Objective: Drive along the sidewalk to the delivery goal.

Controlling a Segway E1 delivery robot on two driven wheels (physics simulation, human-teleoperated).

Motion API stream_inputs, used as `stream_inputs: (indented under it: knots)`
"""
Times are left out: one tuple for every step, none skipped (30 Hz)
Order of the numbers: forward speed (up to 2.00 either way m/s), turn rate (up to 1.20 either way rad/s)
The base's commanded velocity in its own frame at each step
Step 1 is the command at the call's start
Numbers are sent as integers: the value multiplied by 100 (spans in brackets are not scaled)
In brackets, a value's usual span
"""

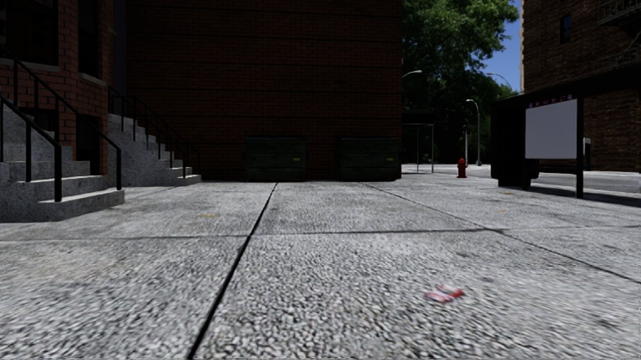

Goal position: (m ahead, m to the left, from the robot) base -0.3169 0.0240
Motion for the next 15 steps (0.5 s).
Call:
stream_inputs:
  knots:
    - [0, 0]
    - [0, 0]
    - [0, 0]
    - [0, 0]
    - [0, 0]
    - [0, 0]
    - [0, 0]
    - [0, 0]
    - [0, 0]
    - [0, 0]
    - [0, 0]
    - [0, 0]
    - [0, 0]
    - [0, 0]
    - [0, 0]
